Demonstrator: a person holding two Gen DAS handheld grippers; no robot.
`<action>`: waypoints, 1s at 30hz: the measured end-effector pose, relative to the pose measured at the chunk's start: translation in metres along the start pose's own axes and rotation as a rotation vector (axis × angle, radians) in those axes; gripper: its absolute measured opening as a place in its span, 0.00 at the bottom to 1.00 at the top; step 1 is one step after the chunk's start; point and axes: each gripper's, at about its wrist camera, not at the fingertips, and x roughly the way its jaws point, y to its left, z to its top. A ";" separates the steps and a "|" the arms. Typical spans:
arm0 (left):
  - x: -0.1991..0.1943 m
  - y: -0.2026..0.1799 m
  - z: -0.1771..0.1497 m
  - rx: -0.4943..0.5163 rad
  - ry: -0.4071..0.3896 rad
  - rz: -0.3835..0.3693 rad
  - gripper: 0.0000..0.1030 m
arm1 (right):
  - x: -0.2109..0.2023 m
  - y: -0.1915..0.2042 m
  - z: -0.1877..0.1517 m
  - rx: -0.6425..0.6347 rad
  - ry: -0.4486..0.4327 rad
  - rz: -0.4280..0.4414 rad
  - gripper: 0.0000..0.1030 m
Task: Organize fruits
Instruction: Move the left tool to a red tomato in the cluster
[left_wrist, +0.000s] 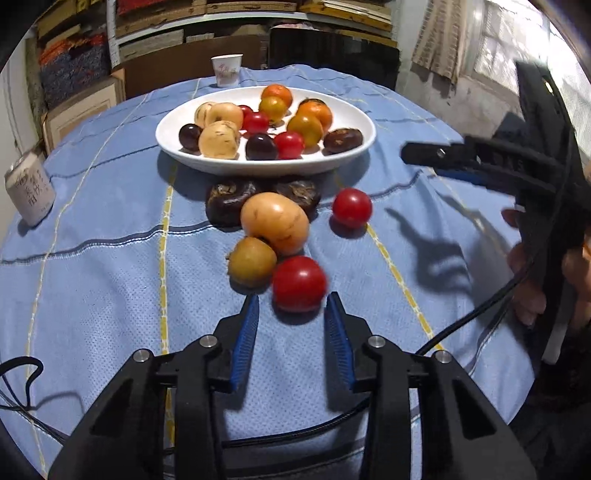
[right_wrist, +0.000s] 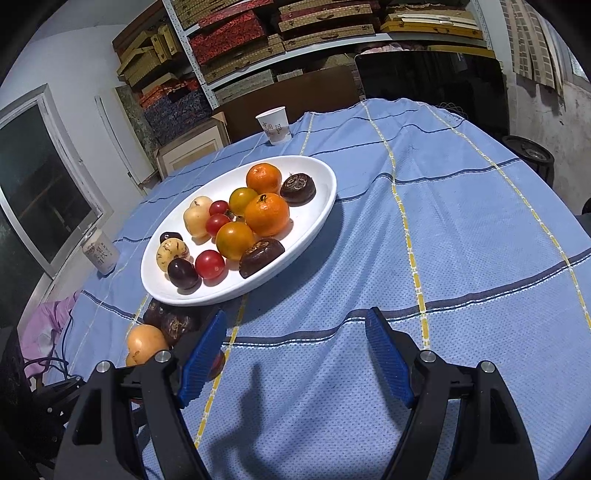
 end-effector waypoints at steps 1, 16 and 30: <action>0.001 0.002 0.001 -0.015 0.002 -0.005 0.36 | 0.000 -0.001 0.000 0.006 -0.001 0.004 0.76; 0.007 0.003 0.012 -0.096 -0.012 -0.001 0.54 | 0.000 -0.002 0.000 0.015 -0.004 0.011 0.76; -0.012 0.004 -0.004 -0.076 -0.044 -0.046 0.28 | 0.000 -0.004 0.001 0.022 -0.007 0.018 0.76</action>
